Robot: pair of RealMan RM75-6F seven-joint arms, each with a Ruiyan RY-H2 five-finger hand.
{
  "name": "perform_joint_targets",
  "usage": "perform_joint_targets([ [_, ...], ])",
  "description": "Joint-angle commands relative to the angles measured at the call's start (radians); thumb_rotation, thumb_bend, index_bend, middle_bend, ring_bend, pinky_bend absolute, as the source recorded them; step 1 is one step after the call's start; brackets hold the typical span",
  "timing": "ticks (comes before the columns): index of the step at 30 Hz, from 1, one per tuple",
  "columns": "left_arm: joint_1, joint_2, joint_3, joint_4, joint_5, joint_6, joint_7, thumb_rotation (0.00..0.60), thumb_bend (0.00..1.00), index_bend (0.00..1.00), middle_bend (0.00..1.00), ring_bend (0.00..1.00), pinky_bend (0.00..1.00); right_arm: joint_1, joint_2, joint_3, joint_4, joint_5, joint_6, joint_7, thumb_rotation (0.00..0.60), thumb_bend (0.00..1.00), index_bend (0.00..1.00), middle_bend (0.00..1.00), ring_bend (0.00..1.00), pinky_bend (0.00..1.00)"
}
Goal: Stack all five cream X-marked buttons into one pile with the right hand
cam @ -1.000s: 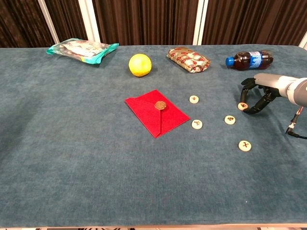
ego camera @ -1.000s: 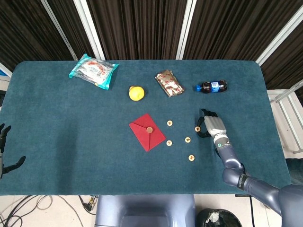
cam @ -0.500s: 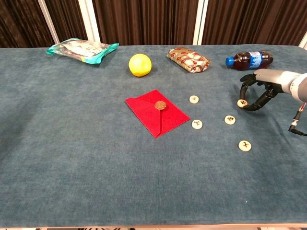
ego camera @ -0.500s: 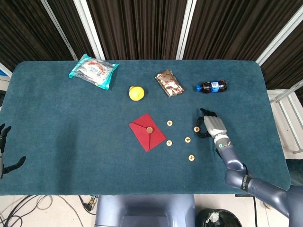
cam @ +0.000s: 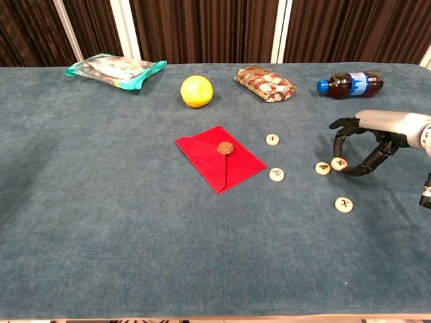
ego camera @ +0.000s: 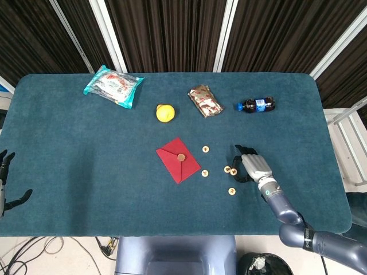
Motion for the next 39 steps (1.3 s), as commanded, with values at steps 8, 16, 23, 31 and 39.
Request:
perform_joint_targets([
  [8,0.0,0.003,-0.001,0.0,-0.001,0.0,-0.005,0.6,0.17,0.1,0.0,0.0,0.0,0.014,-0.042,-0.006,0.021,0.009,0.026,-0.039,0.6,0.41,0.55,0.0,0.0,0.0],
  [16,0.0,0.005,-0.002,0.0,-0.001,0.0,-0.006,0.6,0.17,0.1,0.0,0.0,0.0,0.026,-0.079,0.002,0.068,0.05,0.045,-0.074,0.6,0.41,0.55,0.0,0.0,0.0],
  [23,0.001,0.005,-0.001,0.001,-0.001,0.001,-0.009,0.6,0.17,0.1,0.0,0.0,0.0,0.031,-0.094,0.0,0.089,0.073,0.033,-0.08,0.6,0.41,0.55,0.0,0.0,0.0],
  [31,0.0,0.006,-0.002,0.001,-0.002,0.0,-0.009,0.6,0.17,0.1,0.0,0.0,0.0,0.035,-0.1,0.009,0.096,0.084,0.029,-0.073,0.6,0.41,0.55,0.0,0.0,0.0],
  [39,-0.001,0.006,-0.003,0.002,-0.003,0.0,-0.008,0.6,0.17,0.1,0.0,0.0,0.0,0.039,-0.098,0.013,0.09,0.087,0.032,-0.078,0.6,0.41,0.55,0.0,0.0,0.0],
])
